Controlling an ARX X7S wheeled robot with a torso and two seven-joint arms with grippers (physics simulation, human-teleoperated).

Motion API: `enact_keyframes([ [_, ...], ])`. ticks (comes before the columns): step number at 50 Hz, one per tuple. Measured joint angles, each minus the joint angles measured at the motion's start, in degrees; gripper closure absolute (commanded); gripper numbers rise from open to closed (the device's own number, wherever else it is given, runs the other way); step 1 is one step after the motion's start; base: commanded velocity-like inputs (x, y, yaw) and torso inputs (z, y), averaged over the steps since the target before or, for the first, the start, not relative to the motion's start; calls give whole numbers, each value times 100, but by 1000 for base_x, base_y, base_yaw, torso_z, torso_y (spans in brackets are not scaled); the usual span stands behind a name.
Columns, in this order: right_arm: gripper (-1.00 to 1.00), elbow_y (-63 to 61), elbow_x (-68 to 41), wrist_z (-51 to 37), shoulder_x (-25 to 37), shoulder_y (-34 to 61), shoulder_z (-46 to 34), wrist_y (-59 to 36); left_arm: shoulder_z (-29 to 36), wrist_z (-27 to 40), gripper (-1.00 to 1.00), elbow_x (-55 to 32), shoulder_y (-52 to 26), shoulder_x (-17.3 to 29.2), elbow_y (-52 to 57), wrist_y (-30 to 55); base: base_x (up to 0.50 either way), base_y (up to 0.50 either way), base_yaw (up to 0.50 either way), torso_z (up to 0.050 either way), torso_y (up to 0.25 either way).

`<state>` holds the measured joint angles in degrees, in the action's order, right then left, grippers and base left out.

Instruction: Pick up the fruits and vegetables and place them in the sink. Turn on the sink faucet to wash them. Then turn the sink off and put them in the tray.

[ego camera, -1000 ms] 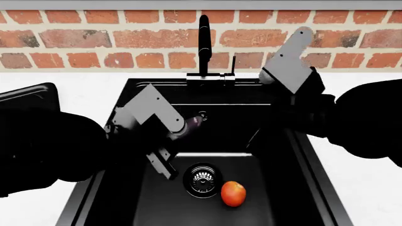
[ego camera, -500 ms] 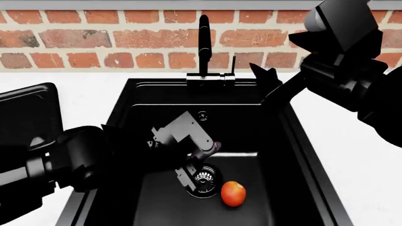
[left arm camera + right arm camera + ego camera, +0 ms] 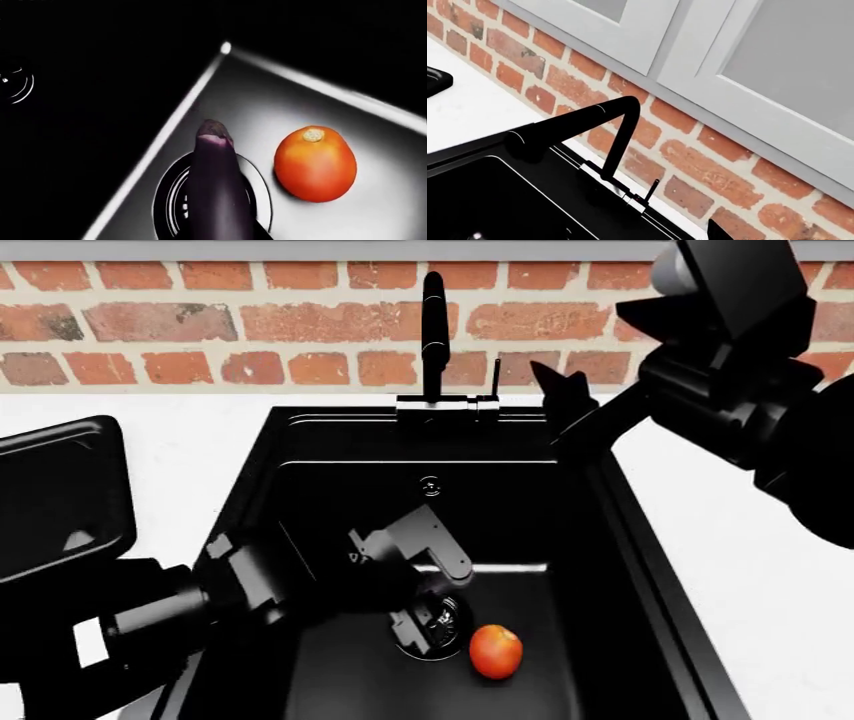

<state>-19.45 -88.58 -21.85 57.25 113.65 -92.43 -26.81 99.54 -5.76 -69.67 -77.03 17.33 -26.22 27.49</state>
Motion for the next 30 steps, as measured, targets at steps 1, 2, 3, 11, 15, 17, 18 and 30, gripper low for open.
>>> enact_keyframes([
  [1,-100,-3,-3,-8,0,-7,2,3,7,-47,100,24,24,-51,-105,-26,0,0,0,0,0],
  [2,-100,-6,-7,-15,0,-14,4,4,13,-94,100,48,49,-102,-213,-53,0,0,0,0,0],
  [3,-100,-10,-12,-24,0,-19,6,4,17,-143,100,72,73,-154,-327,-83,0,0,0,0,0],
  [11,-100,-68,-82,-119,14,-21,25,-50,50,-623,100,288,334,-644,-1461,-410,0,0,0,0,0],
  [15,-100,-85,-114,-160,13,-17,34,-80,75,-876,100,396,481,-900,-2036,-577,0,0,0,0,0],
  [17,-100,-88,-123,-174,10,-21,38,-88,89,-979,100,443,550,-1005,-2264,-643,0,0,0,0,0],
  [18,-100,-89,-126,-179,8,-25,40,-89,96,-1024,100,464,583,-1050,-2363,-672,0,0,0,0,0],
  [30,-100,-121,-145,-219,22,-94,60,-80,113,-1457,-100,669,871,-1479,-3269,-916,0,0,0,0,1],
])
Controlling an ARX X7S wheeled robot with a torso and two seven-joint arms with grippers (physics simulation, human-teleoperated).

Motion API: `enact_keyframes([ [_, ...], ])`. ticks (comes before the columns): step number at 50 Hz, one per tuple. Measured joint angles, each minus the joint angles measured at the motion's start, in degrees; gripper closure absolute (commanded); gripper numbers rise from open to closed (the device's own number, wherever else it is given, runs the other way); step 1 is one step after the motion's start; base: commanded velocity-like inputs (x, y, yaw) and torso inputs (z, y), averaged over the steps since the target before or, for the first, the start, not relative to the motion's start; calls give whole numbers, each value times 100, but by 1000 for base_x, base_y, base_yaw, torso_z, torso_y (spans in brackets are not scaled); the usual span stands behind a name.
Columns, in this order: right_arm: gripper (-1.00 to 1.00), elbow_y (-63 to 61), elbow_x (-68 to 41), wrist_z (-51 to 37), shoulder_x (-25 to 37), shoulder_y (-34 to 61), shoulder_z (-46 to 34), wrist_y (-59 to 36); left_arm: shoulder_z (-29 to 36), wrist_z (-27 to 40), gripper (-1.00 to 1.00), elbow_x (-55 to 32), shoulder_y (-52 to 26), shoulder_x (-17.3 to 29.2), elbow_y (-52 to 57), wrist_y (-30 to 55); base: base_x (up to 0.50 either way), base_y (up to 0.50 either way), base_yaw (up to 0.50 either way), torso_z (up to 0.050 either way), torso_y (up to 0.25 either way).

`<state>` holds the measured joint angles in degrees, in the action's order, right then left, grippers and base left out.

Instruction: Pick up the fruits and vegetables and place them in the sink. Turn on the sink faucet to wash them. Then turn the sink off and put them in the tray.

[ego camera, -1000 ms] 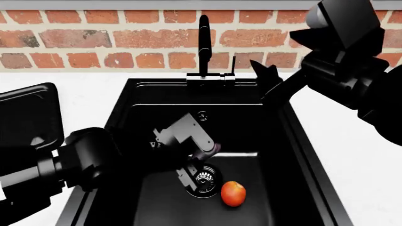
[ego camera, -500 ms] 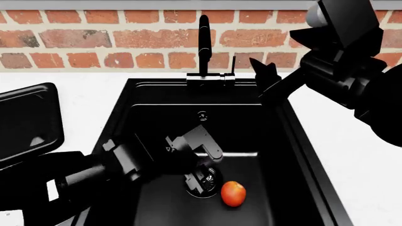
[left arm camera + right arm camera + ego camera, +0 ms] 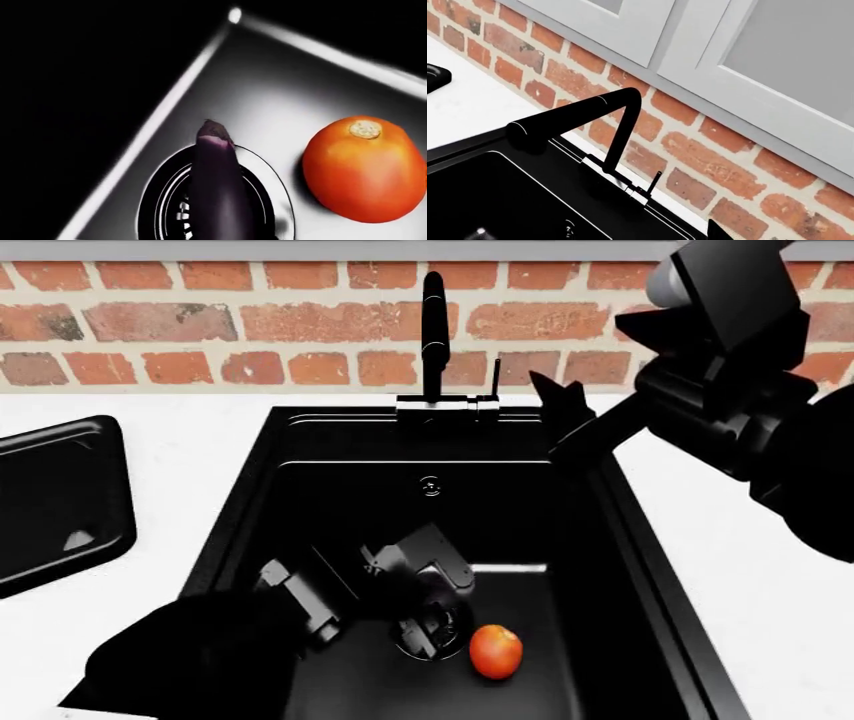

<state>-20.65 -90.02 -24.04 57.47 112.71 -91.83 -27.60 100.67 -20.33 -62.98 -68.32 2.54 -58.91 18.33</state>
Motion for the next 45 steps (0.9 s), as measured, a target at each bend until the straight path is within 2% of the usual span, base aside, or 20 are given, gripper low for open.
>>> enact_keyframes([
  [7,-100,-8,13,-9,13,-53,19,41,-67,44,-100,-45,-47,158,311,131,0,0,0,0,0],
  [19,-100,5,98,14,3,-200,75,234,-568,1039,-100,-661,-535,1522,2595,501,0,0,0,0,0],
  [26,-100,-31,132,15,27,-263,115,333,-916,1605,-100,-1038,-736,2235,3562,555,0,0,0,0,0],
  [45,-100,-48,292,-150,103,-473,264,743,-1517,2529,-100,-1567,-919,3362,4926,394,0,0,0,0,0],
])
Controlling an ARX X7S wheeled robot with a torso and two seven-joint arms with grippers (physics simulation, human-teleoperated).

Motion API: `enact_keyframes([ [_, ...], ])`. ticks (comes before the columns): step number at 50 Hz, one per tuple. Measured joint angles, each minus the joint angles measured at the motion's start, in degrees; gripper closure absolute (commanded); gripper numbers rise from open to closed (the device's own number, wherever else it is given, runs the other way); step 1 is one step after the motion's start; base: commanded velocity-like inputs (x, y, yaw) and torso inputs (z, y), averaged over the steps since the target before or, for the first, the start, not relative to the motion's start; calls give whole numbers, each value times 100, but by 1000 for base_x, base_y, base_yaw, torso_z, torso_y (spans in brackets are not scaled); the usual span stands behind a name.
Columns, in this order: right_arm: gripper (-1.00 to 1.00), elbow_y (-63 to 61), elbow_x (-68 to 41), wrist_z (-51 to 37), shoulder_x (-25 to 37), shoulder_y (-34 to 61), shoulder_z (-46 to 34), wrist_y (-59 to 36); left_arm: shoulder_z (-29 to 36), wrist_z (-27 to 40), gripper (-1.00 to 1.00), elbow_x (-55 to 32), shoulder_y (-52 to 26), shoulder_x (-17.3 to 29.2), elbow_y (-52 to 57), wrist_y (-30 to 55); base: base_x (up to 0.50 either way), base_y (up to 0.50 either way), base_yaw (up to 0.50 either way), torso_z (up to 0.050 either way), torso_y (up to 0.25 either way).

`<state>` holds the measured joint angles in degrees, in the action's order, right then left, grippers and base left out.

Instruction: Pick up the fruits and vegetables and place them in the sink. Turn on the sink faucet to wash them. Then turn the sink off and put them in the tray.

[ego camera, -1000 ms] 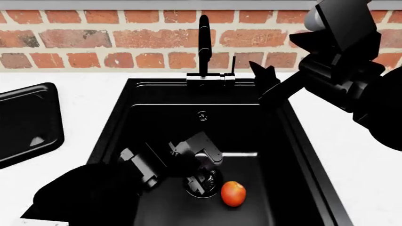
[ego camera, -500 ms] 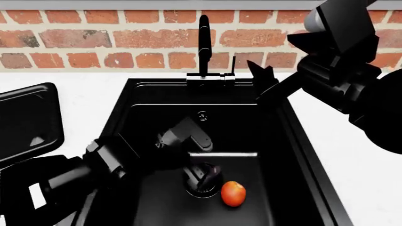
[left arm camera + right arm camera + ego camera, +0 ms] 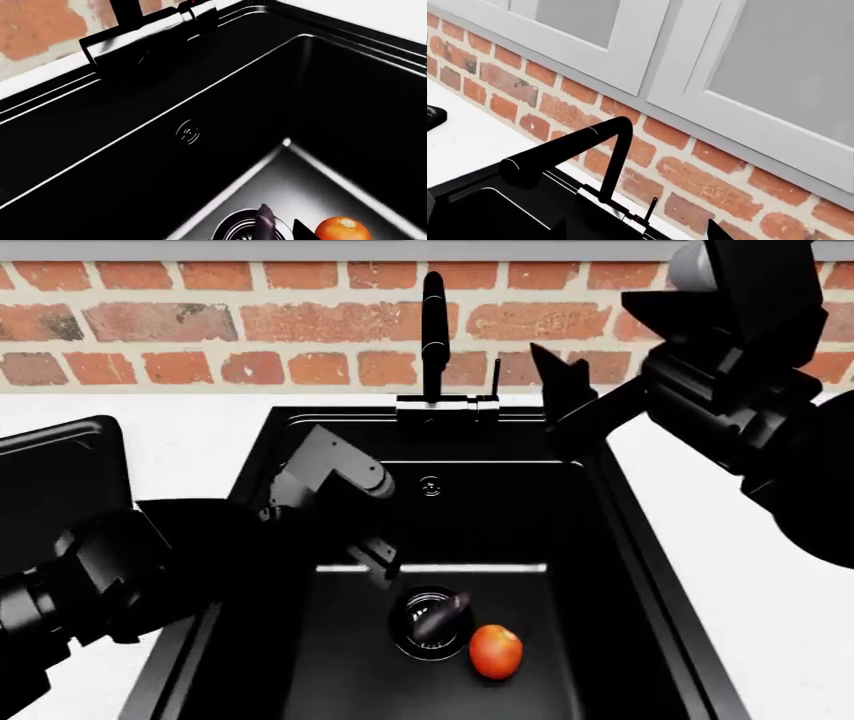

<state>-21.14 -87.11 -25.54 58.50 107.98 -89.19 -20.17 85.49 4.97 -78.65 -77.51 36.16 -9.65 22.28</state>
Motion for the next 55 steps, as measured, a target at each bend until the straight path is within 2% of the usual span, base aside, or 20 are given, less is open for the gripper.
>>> enact_keyframes([
  [7,-100,74,73,-29,-61,-138,41,201,-244,365,-100,-1,-94,288,166,-233,0,0,0,0,0],
  [16,-100,612,240,-24,-422,-665,48,768,-629,1063,-100,480,-384,477,55,-828,0,0,0,0,0],
  [23,-100,1324,394,25,-882,-1163,70,1292,-975,1426,-100,859,-617,193,-749,-1402,0,0,0,0,0],
  [33,-100,2410,574,73,-1476,-1724,143,1916,-1252,1498,-100,1109,-988,-342,-1848,-1734,0,0,0,0,0],
  [43,-100,3678,664,399,-2145,-1998,171,2188,-1331,1476,-100,1184,-1213,-549,-2236,-1720,0,0,0,0,0],
  [55,-100,5126,728,972,-2965,-2124,246,2427,-1343,1507,-100,1208,-1163,-563,-2284,-1722,0,0,0,0,0],
])
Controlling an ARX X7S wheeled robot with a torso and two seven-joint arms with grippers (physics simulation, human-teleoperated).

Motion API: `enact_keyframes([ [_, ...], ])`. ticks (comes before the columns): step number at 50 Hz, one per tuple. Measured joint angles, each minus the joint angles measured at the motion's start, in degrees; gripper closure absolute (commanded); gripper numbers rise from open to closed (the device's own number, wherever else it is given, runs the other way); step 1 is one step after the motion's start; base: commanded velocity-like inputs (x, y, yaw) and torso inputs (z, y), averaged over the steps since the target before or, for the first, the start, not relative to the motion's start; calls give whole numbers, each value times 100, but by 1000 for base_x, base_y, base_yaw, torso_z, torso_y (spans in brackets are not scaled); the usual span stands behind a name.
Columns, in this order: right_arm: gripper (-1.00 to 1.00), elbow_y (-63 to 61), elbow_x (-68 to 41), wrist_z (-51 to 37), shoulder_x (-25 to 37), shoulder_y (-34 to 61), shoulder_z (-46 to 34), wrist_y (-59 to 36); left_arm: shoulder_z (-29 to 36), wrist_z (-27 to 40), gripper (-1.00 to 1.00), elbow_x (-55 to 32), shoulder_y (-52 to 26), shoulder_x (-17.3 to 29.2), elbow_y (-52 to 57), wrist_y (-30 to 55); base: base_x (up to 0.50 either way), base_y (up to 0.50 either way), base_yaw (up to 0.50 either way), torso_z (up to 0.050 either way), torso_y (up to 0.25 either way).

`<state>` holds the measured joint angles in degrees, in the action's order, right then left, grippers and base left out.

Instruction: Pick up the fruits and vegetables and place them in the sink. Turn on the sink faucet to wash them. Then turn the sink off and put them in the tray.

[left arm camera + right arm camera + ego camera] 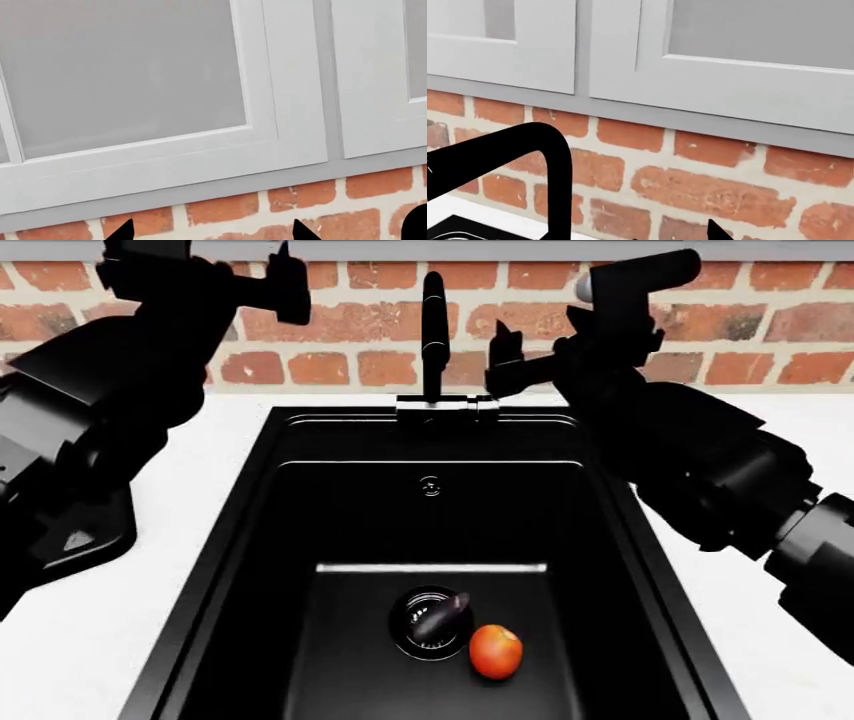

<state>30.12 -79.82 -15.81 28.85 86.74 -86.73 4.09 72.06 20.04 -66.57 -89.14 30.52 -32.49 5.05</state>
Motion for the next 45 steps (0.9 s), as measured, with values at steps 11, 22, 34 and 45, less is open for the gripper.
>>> enact_keyframes([
  [11,-100,1138,35,507,-627,-33,87,181,2,132,-100,-44,149,186,332,38,0,0,0,0,0],
  [22,-100,2837,18,1113,-1510,8,231,378,2,239,-100,-47,266,352,570,39,0,0,0,0,0],
  [34,-100,3987,182,1450,-2136,-115,564,483,1,323,-100,-46,351,489,781,48,0,0,0,0,0],
  [45,-100,4321,1035,1550,-2326,-308,1532,292,-14,355,-100,-56,392,593,965,55,0,0,0,0,0],
])
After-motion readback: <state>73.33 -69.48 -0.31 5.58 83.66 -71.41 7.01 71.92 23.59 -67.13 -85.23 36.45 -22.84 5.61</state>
